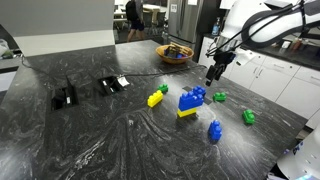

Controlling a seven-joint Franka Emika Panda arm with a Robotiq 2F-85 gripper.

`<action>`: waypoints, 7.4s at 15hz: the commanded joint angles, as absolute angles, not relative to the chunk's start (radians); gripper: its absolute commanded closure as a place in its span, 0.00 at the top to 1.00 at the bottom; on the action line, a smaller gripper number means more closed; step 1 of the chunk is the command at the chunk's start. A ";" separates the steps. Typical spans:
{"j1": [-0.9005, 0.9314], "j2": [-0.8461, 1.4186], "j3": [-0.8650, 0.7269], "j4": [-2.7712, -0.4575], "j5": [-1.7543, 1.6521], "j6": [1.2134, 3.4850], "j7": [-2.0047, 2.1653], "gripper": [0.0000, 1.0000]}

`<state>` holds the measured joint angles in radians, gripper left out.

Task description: Remove the green block from the blue one and put it on the table, move the building block tower slightly to the right, and then move the blue block backwards

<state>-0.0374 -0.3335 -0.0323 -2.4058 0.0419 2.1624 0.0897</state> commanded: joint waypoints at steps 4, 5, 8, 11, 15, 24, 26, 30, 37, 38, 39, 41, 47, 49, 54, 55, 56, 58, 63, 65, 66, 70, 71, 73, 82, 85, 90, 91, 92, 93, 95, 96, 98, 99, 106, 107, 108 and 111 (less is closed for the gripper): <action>0.051 -0.237 -0.026 -2.279 0.061 2.102 -0.189 1.00; 0.064 -0.216 -0.027 -2.263 0.070 2.103 -0.237 1.00; 0.089 -0.134 -0.027 -2.203 0.087 2.094 -0.385 1.00; 0.087 -0.047 -0.018 -2.163 0.081 2.096 -0.535 1.00; 0.074 0.068 0.009 -2.118 0.058 2.084 -0.714 1.00; 0.052 0.140 0.035 -2.030 0.044 2.038 -0.833 0.53; 0.045 0.140 0.032 -2.019 0.043 2.028 -0.830 0.38; 0.028 0.140 0.029 -2.007 0.052 2.012 -0.831 0.11; 0.006 0.086 0.026 -2.018 0.090 2.012 -0.840 0.09; 0.005 0.067 0.026 -2.025 0.098 2.008 -0.851 0.09; 0.006 0.044 0.026 -2.033 0.102 2.001 -0.867 0.09; 0.009 -0.003 0.020 -2.046 0.088 1.979 -0.906 0.09; 0.011 -0.188 -0.030 -2.104 0.074 1.859 -1.093 0.09; 0.014 -0.261 -0.058 -2.140 0.101 1.825 -1.146 0.09; 0.021 -0.387 -0.126 -2.257 0.174 1.763 -1.133 0.09; 0.020 -0.397 -0.130 -2.283 0.182 1.765 -1.120 0.09; 0.018 -0.397 -0.130 -2.312 0.186 1.781 -1.106 0.09; 0.017 -0.389 -0.127 -2.362 0.187 1.825 -1.086 0.09; 0.008 -0.360 -0.100 -2.443 0.001 1.945 -1.085 0.09; 0.005 -0.363 -0.096 -2.461 -0.090 1.958 -1.078 0.09; 0.006 -0.369 -0.097 -2.471 -0.119 1.954 -1.075 0.09; 0.017 -0.369 -0.098 -2.499 -0.138 1.967 -1.057 0.09; 0.019 -0.365 -0.099 -2.502 -0.128 1.973 -1.052 0.09; 0.023 -0.356 -0.100 -2.505 -0.114 1.990 -1.029 0.09; 0.026 -0.319 -0.104 -2.513 -0.091 2.051 -0.934 0.48; 0.026 -0.312 -0.104 -2.512 -0.092 2.046 -0.924 0.74; 0.026 -0.315 -0.106 -2.508 -0.086 2.042 -0.914 1.00; 0.026 -0.317 -0.107 -2.507 -0.083 2.037 -0.914 1.00; 0.025 -0.319 -0.107 -2.500 -0.080 2.015 -0.909 1.00; 0.024 -0.324 -0.106 -2.499 -0.083 2.006 -0.909 1.00; 0.024 -0.344 -0.105 -2.496 -0.082 1.977 -0.904 1.00; 0.023 -0.363 -0.104 -2.496 -0.086 1.972 -0.897 1.00; 0.017 -0.413 -0.099 -2.485 -0.096 1.954 -0.849 1.00; 0.015 -0.435 -0.100 -2.474 -0.092 1.963 -0.817 1.00; 0.102 -0.390 -0.085 -2.343 -0.020 1.975 -0.819 1.00; 0.125 -0.378 -0.080 -2.331 -0.001 1.993 -0.846 1.00; 0.159 -0.371 -0.081 -2.318 0.031 2.013 -0.912 1.00; 0.209 -0.339 -0.062 -2.276 0.068 1.982 -1.040 1.00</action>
<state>0.1847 -0.3702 -0.0618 -2.3181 0.0305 2.0116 -0.9088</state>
